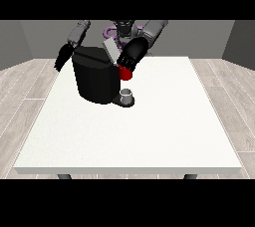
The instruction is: Insert the coffee pod into the coffee machine and close the lid
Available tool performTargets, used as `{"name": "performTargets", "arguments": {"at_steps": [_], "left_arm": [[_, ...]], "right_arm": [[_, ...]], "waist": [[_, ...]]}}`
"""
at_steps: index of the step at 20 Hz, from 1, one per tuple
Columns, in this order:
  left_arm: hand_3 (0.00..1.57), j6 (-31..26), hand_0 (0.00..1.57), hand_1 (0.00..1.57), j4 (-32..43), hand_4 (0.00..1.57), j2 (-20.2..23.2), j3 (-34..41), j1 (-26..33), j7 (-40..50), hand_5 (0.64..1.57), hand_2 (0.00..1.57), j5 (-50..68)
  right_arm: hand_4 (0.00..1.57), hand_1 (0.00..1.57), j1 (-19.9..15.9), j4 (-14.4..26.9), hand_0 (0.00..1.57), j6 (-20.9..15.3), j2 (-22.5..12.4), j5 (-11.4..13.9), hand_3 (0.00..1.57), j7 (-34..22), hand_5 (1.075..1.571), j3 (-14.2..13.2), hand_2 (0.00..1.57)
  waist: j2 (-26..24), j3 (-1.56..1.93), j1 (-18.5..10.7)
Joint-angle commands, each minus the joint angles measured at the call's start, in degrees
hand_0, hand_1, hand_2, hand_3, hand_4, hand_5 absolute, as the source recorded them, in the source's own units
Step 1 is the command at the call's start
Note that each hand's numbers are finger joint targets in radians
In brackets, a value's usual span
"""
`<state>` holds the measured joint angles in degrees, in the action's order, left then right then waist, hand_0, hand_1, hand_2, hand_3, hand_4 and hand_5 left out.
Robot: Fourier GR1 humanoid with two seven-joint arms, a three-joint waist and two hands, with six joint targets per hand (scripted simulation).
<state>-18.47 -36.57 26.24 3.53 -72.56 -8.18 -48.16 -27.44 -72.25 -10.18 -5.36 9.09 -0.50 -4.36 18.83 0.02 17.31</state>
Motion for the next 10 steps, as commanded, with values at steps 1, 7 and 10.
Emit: {"name": "performTargets", "arguments": {"at_steps": [1,7,10], "left_arm": [[1.0,-0.5,1.14,1.14,0.2,0.0,2.3,-0.3,0.0,-2.6,1.571,1.15,-0.9],[0.96,2.7,1.14,1.14,0.7,0.0,1.3,1.9,-0.6,-3.2,1.571,1.14,0.2],[0.96,6.2,1.25,1.25,2.0,0.0,3.5,4.0,0.4,-6.3,1.571,1.21,0.7]], "right_arm": [[0.0,0.0,1.3,0.8,0.0,-1.1,1.3,-0.2,0.0,2.1,1.571,-0.2,0.0],[0.04,0.0,0.9,0.2,0.0,-0.1,-0.6,-0.1,0.0,3.2,1.571,-0.6,0.0],[0.08,0.0,-0.3,-4.1,0.0,1.0,-0.5,-0.2,0.0,-1.3,1.571,0.9,0.0]], "waist": [[1.1,0.01,-1.0],[2.5,0.01,0.7],[3.2,-0.04,2.7]]}}
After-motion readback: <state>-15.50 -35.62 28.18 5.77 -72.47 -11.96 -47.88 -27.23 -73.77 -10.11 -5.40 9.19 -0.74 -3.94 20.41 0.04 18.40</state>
